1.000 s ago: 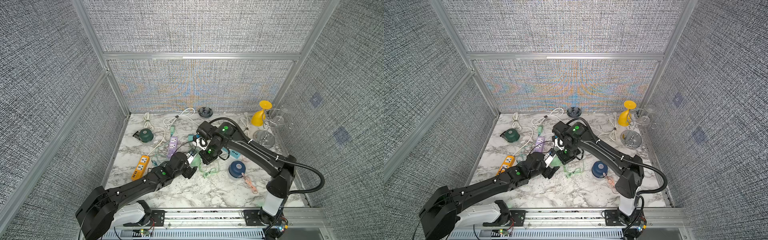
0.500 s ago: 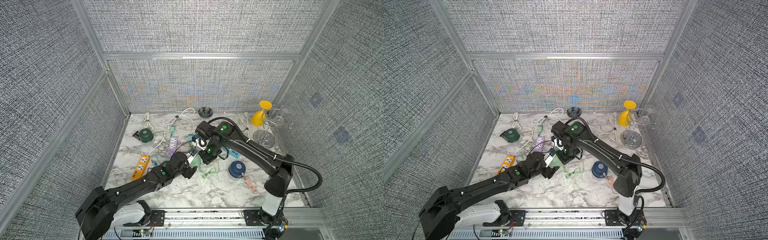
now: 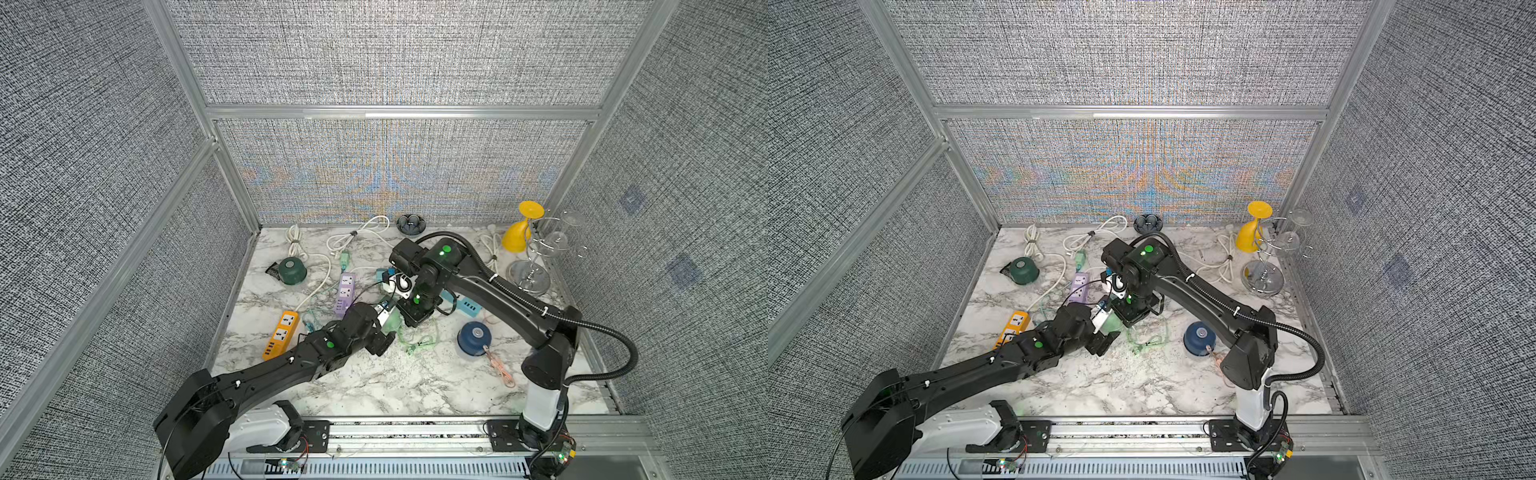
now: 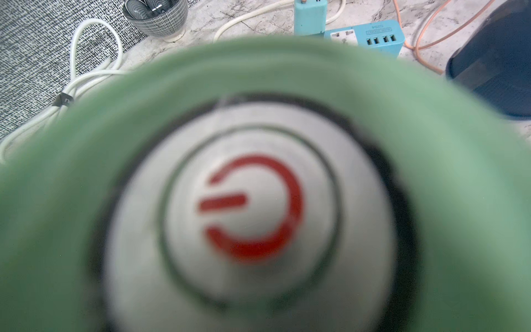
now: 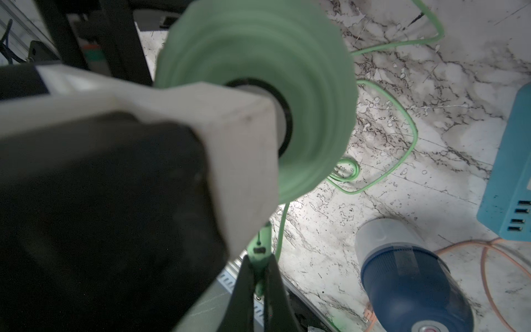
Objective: Charge the cordless meat grinders
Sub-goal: Insert the charging cable into the cordless meat grinder.
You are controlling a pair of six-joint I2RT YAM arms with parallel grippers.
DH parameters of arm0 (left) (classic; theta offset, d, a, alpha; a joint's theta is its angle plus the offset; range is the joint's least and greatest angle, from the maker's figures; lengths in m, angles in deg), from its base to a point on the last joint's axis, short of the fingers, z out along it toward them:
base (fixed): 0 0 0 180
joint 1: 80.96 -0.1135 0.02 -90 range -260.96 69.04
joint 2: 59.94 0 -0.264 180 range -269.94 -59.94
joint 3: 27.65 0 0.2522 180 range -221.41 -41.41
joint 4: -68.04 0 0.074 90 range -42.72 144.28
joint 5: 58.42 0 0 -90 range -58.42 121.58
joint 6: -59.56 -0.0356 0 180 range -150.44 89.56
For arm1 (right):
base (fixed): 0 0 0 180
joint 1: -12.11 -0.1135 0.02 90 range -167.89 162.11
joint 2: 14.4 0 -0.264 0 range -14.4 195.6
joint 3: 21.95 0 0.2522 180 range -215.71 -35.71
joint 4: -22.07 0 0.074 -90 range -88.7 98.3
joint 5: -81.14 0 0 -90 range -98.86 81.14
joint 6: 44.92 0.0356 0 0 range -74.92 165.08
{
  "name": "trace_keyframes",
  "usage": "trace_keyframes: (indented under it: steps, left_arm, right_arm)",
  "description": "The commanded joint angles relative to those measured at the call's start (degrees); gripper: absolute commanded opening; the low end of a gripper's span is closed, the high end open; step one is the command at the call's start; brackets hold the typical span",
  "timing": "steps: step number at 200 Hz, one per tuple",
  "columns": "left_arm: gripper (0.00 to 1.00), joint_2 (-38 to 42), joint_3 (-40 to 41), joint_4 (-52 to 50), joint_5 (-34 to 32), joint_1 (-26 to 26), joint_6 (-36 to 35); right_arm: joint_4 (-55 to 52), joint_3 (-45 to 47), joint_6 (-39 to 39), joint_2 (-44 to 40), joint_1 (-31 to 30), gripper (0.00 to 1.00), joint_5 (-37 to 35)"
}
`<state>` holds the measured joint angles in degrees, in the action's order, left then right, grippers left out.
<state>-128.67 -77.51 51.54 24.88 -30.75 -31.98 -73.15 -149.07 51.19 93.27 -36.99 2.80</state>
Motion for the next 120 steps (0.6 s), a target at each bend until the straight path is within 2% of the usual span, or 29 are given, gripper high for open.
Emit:
trace_keyframes:
  steps: [1,71,120]
  left_arm:
    - [0.65,-0.22,-0.38,0.65,3.33,0.97,-3.62]
    - [0.65,-1.55,-1.17,-0.25,2.43,2.08,-4.35]
    - [0.65,-0.03,-1.26,0.46,2.84,2.08,-4.00]
  right_arm:
    - [6.85,-1.67,-0.31,0.44,0.27,0.00,3.15]
    - [5.27,-2.92,-1.18,0.77,1.55,0.00,0.58]
    - [6.54,0.34,-2.53,0.54,1.38,0.00,-1.78]
